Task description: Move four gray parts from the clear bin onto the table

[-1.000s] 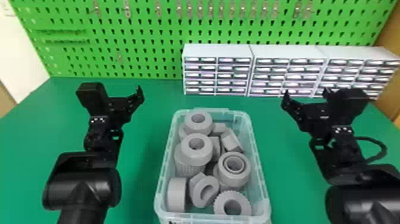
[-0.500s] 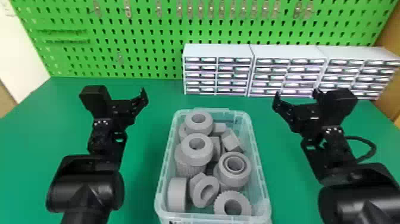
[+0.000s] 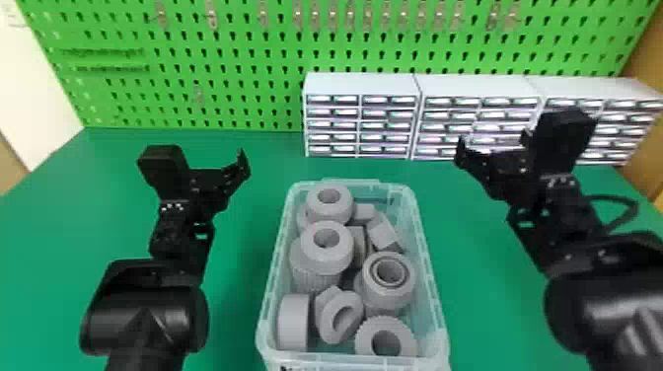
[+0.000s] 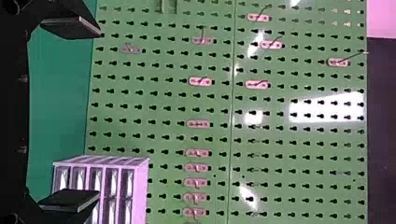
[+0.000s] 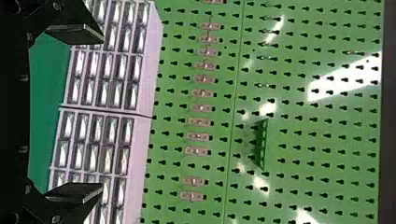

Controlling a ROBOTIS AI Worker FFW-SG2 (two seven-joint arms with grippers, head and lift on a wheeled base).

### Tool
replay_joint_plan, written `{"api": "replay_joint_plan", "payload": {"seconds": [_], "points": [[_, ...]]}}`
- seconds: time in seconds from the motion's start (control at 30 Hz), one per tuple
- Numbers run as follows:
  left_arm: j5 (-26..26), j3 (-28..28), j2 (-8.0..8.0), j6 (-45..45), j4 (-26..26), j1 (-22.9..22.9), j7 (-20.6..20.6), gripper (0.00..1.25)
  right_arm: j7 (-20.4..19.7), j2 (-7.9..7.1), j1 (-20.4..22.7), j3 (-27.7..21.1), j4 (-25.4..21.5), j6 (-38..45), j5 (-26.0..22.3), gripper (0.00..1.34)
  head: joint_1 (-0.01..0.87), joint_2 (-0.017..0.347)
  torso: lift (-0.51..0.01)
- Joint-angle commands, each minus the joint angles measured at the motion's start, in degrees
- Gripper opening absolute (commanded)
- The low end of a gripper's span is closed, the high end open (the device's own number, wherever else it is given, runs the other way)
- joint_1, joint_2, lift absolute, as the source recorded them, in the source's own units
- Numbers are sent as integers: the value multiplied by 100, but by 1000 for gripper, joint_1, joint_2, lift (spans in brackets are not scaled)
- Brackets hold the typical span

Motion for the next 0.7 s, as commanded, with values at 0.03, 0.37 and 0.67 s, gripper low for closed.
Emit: {"api": "replay_joint_plan", "payload": {"seconds": [0.03,0.37,0.67], "points": [[1,-38,-15,8,1,26,0,1169,-1,-37,-205,-19,-622,1262,-254,1157,693,72,-52],[-25,-82,-15,79,10,43,0,1169,-1,7,-574,-195,-1387,3055,-728,1155,693,72,-52],[-34,-82,-15,96,27,70,8,1169,-1,-63,-1058,-335,-1694,4593,-1282,1152,693,72,-52]]}}
